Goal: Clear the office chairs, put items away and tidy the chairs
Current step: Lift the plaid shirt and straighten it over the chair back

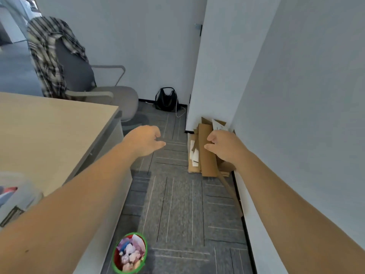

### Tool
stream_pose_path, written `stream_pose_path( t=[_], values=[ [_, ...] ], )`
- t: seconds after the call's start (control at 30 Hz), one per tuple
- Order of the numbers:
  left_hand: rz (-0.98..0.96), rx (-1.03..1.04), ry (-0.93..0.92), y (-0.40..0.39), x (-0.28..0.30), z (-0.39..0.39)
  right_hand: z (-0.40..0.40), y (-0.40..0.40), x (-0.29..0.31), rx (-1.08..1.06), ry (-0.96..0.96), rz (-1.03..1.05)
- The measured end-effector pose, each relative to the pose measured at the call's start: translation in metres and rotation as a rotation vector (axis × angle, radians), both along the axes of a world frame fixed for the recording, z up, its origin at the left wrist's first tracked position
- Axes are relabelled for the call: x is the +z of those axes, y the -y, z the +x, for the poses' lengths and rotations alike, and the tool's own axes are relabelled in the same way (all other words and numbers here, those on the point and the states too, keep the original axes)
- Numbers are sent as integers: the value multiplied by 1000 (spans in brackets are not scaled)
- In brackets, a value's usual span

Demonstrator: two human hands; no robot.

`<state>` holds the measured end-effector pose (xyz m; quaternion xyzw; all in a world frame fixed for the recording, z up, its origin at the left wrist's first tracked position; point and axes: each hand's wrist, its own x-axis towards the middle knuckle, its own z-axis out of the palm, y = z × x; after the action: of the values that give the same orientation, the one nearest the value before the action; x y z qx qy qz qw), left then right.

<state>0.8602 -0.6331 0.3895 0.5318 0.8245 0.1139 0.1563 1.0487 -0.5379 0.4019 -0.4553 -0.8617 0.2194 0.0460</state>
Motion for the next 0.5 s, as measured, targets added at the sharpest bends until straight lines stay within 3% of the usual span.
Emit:
stream_pose_path(
  t=[0.17, 0.5],
  values=[
    [-7, 40, -42, -88, 17, -62, -67, -100, 12, 51, -31, 1],
    [-37, 209, -53, -280, -2, -171, -198, -325, -7, 226, -17, 39]
  ],
)
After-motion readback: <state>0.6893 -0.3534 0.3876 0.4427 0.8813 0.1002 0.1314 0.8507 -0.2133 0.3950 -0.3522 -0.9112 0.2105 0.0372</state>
